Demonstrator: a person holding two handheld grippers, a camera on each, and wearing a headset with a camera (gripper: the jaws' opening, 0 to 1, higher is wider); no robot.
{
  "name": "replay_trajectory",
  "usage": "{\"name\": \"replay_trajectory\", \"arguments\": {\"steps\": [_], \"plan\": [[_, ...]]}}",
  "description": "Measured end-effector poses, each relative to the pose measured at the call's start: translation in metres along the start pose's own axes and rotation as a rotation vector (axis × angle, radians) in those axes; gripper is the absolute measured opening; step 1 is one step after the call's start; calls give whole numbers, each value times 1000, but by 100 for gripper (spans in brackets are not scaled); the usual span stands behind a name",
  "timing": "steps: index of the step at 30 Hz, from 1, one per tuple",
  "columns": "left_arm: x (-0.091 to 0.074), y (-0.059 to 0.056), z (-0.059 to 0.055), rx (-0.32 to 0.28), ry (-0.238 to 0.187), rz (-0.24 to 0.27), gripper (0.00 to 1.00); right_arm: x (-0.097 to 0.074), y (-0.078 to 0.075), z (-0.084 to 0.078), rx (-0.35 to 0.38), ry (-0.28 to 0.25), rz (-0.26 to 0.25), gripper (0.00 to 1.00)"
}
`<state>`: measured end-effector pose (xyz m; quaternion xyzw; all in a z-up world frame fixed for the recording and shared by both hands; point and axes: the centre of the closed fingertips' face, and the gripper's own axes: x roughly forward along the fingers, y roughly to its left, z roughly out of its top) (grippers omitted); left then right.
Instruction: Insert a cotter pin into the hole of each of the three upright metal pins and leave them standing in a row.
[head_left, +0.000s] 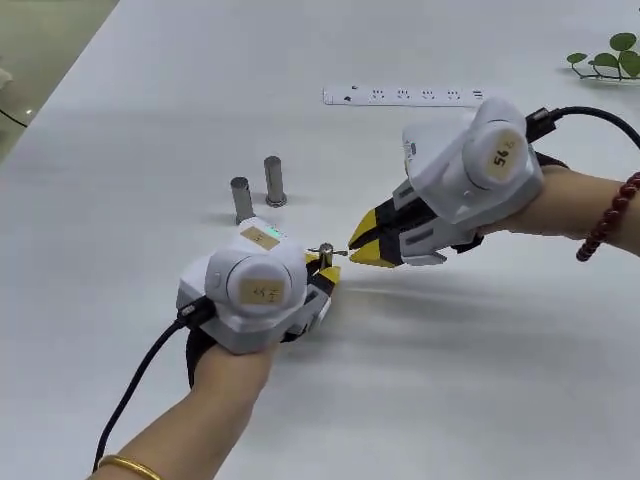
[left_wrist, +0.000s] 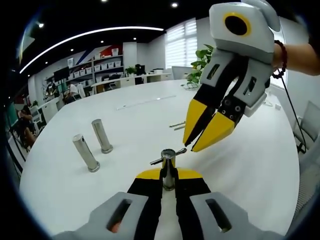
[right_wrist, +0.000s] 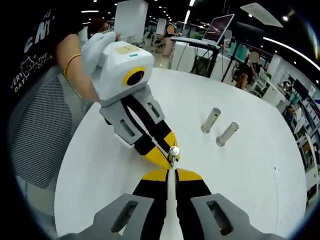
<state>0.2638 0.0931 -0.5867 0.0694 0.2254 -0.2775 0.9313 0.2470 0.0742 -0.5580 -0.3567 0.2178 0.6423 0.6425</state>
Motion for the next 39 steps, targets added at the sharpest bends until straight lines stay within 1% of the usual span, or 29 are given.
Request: {"name": "replay_trajectory", "arguments": {"steps": [6, 10, 22, 25, 33, 36, 39], "plan": [[0, 0, 0, -3, 1, 4, 5, 1, 2, 3, 22, -10, -6, 0], [0, 0, 0, -6, 0, 9, 5, 4, -1, 3, 31, -16, -8, 0], [0, 1, 0, -20, -2, 24, 5, 7, -4, 8, 44, -26, -10, 0], [-1, 1, 0, -21, -2, 26, 5, 7, -3, 10, 45, -29, -9, 0], [0, 1, 0, -25, -3, 29, 5, 9, -4, 8, 59, -33, -17, 0], [0, 1, 0, -32, -4, 30, 5, 8, -6, 7, 89, -45, -26, 0], [0, 1, 0, -36, -6, 31, 5, 7, -10, 5, 173, -75, -51, 3]]}}
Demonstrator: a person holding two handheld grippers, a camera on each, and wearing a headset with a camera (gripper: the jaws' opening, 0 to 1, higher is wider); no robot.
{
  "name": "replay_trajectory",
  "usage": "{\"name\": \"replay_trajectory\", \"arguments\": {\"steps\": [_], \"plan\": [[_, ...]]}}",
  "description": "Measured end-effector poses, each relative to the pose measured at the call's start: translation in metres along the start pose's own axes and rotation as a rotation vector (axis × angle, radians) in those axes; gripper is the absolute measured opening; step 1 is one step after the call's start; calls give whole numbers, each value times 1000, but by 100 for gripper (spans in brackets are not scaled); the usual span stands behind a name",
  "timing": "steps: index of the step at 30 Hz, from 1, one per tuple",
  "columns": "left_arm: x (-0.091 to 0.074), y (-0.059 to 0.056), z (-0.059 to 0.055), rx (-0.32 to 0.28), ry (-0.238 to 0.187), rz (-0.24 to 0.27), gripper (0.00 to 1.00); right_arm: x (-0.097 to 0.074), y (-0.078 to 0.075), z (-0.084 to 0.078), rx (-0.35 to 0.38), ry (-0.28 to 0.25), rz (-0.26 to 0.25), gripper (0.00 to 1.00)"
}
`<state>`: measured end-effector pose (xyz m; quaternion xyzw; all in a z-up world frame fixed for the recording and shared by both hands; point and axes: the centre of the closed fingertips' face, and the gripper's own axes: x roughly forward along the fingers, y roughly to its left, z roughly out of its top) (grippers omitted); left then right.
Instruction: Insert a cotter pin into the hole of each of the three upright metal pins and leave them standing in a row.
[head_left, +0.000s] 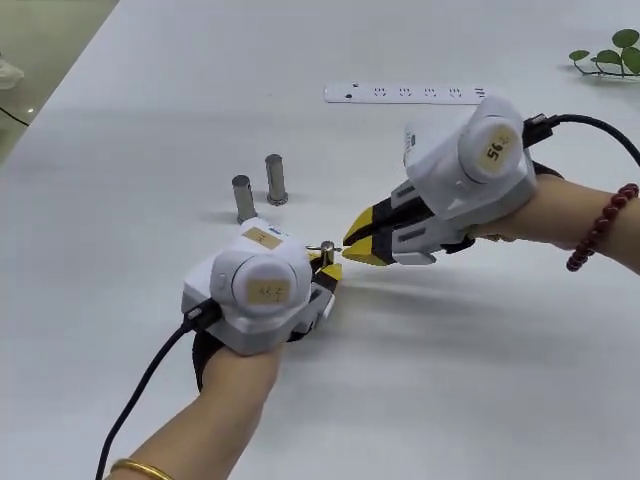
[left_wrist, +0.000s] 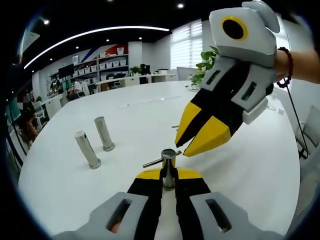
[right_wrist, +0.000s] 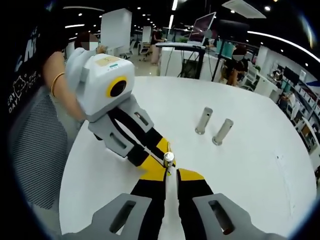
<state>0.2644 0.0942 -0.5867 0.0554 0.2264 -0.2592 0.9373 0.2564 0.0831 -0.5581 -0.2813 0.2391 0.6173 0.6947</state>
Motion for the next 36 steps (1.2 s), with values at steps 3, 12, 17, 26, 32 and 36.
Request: {"name": "replay_trajectory", "arguments": {"steps": [3, 12, 17, 26, 32, 36], "plan": [[0, 0, 0, -4, 0, 1, 5, -3, 0, -1, 65, -23, -18, 9], [0, 1, 1, 6, -5, 9, 5, -16, -5, -11, 197, -45, -97, 23], [-3, 6, 3, 16, -11, 8, 5, -25, -9, -12, 223, -74, -135, 21], [0, 28, 16, 16, -23, 27, 5, -37, -2, -12, 297, -121, -158, 25], [4, 40, 16, 24, -2, 38, 5, -42, 0, -15, 336, -140, -165, 30], [6, 45, 16, 9, 1, 41, 5, -43, 1, -17, 348, -140, -174, 34]]}}
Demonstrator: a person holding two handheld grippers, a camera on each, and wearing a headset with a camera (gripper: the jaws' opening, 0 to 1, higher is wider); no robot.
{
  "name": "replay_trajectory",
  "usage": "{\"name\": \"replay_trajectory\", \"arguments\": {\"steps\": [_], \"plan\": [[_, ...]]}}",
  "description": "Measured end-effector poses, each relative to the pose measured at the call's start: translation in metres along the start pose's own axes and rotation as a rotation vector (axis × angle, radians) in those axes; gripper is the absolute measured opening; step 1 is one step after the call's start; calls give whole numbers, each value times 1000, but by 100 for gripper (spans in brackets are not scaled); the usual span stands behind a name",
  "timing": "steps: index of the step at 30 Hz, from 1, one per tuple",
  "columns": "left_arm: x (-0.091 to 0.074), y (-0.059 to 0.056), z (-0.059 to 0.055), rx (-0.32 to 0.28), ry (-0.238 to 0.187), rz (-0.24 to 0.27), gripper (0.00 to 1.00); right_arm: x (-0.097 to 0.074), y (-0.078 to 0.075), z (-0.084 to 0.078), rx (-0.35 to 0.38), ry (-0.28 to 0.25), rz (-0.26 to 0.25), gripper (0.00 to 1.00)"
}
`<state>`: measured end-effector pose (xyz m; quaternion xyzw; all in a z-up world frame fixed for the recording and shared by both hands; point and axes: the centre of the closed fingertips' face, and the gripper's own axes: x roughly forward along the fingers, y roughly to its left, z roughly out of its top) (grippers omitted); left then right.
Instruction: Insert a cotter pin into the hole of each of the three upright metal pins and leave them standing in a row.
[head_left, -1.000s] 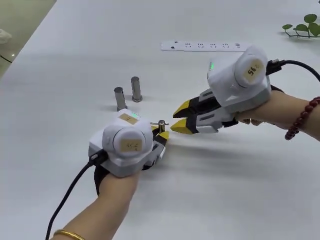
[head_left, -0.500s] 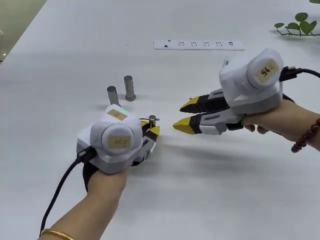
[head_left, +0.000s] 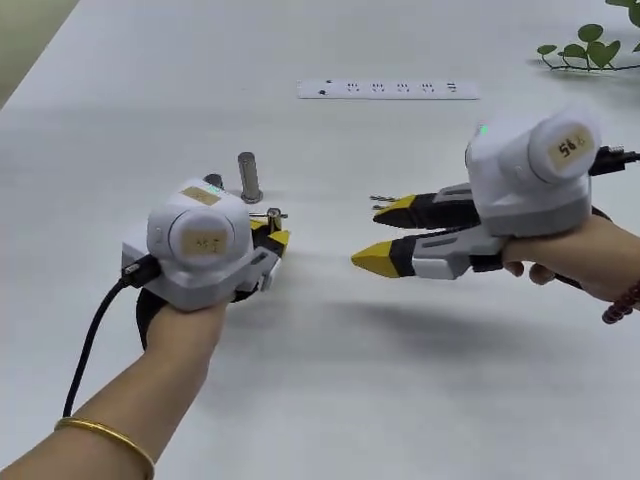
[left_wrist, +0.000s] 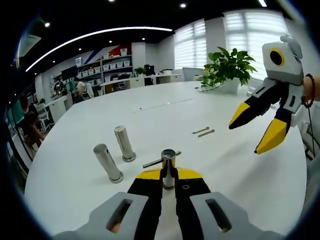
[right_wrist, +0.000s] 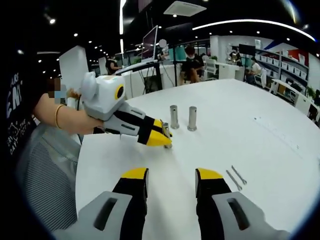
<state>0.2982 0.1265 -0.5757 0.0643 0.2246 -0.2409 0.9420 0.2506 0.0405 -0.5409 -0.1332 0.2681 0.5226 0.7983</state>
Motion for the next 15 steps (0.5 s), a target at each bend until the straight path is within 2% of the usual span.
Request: {"name": "replay_trajectory", "arguments": {"steps": [6, 15], "plan": [[2, 1, -2, -20, 10, 2, 5, -3, -2, -1, 14, -7, -10, 39], [6, 4, -7, -29, 25, 13, 5, -6, -3, -9, 31, 5, -22, 38]]}}
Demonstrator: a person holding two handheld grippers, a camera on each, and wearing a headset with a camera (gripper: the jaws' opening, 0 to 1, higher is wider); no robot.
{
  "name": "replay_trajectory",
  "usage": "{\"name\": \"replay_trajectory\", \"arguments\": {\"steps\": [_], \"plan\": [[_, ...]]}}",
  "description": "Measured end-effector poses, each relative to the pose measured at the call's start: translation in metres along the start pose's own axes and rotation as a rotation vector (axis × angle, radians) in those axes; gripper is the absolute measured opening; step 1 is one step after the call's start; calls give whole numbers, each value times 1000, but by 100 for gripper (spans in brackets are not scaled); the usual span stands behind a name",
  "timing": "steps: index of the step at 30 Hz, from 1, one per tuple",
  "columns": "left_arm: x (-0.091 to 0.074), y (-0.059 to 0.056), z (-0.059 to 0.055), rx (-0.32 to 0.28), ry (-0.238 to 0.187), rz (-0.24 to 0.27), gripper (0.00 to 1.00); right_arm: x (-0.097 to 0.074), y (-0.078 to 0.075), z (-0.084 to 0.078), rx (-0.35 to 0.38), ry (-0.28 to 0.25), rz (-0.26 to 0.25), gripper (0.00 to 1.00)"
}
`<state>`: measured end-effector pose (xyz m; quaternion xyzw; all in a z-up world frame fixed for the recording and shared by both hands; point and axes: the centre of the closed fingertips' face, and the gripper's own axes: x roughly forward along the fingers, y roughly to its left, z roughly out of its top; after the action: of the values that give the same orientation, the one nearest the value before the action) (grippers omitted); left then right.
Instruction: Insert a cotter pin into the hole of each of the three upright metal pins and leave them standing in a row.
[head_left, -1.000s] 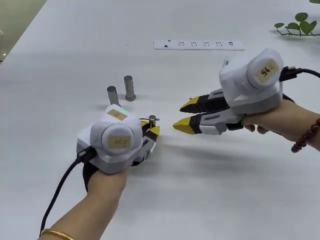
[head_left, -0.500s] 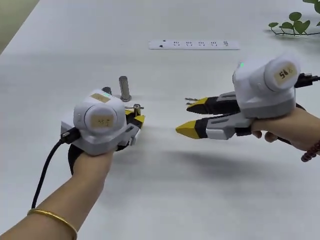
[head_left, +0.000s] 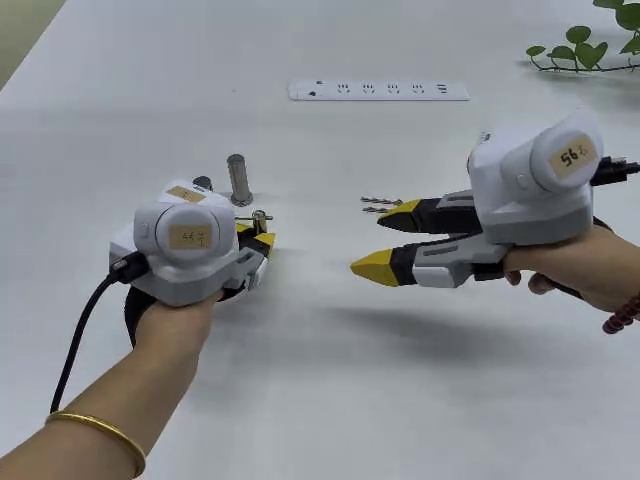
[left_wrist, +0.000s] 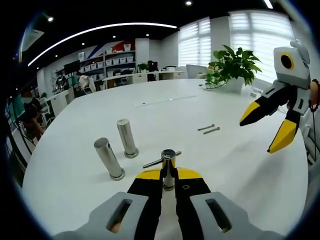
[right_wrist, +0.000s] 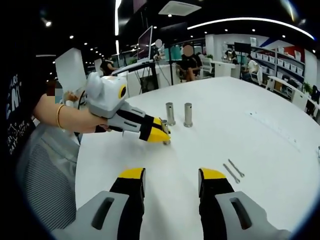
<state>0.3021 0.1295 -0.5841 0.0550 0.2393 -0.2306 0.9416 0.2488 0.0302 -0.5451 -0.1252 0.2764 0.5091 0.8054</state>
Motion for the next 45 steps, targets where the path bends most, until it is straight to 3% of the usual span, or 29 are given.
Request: {"name": "replay_trajectory", "arguments": {"steps": [18, 24, 28, 45], "plan": [[2, -1, 1, 11, -4, 26, 6, 3, 1, -5, 31, 7, 7, 37], [1, -2, -8, 2, 29, 26, 9, 3, 2, -6, 40, 7, 12, 37], [0, -2, -9, 2, 29, 25, 11, 2, 2, -6, 44, 4, 9, 37], [4, -1, -10, -3, 27, 3, 6, 0, 0, -7, 40, 12, -4, 37]]}}
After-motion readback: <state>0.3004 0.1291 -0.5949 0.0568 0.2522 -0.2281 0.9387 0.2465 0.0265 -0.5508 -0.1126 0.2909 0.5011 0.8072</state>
